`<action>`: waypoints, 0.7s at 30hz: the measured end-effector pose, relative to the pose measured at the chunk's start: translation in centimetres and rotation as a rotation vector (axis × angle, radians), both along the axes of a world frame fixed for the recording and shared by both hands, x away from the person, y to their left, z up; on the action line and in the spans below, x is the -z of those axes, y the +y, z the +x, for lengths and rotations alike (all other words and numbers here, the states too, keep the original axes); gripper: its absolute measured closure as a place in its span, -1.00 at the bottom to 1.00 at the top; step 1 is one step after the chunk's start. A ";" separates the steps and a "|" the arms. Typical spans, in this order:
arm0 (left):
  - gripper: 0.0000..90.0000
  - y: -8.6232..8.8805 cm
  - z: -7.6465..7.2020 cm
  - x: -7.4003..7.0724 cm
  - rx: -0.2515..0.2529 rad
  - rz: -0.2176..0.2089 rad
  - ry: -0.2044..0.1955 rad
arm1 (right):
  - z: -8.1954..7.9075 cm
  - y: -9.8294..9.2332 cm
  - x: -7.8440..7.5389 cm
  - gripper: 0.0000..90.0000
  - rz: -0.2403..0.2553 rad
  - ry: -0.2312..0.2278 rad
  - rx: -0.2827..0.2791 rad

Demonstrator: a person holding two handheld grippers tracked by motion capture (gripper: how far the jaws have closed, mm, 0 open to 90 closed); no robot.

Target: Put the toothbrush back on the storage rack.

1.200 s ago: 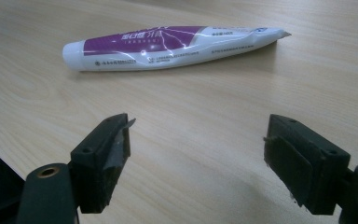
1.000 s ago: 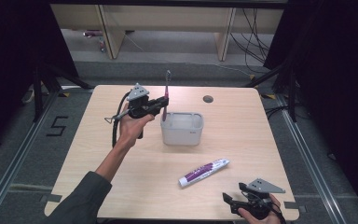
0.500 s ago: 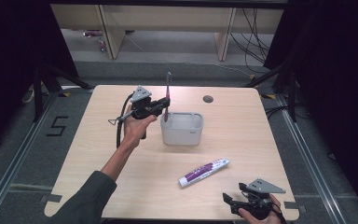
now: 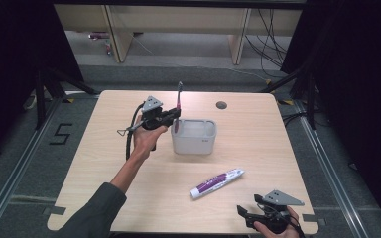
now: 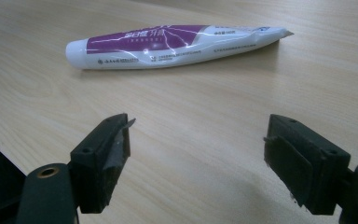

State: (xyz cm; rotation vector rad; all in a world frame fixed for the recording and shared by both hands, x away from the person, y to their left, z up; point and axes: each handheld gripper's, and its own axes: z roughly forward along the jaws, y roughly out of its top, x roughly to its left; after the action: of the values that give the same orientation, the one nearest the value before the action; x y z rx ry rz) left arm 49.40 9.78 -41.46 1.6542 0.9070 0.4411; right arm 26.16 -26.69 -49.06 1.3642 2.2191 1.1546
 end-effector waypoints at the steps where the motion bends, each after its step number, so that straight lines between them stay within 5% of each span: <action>1: 0.82 0.0 0.0 0.1 -0.001 0.003 0.000 | 0.0 0.0 0.0 -0.49 -0.001 0.000 -0.001; 21: 0.82 -0.3 -0.3 2.1 -0.004 0.064 0.032 | -0.1 0.2 0.1 -0.49 0.016 0.019 0.002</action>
State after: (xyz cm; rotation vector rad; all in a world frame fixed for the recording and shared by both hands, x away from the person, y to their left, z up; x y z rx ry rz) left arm 49.14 9.46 -43.61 1.7219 0.9279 0.4513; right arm 26.09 -26.50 -49.14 1.3894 2.2261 1.1659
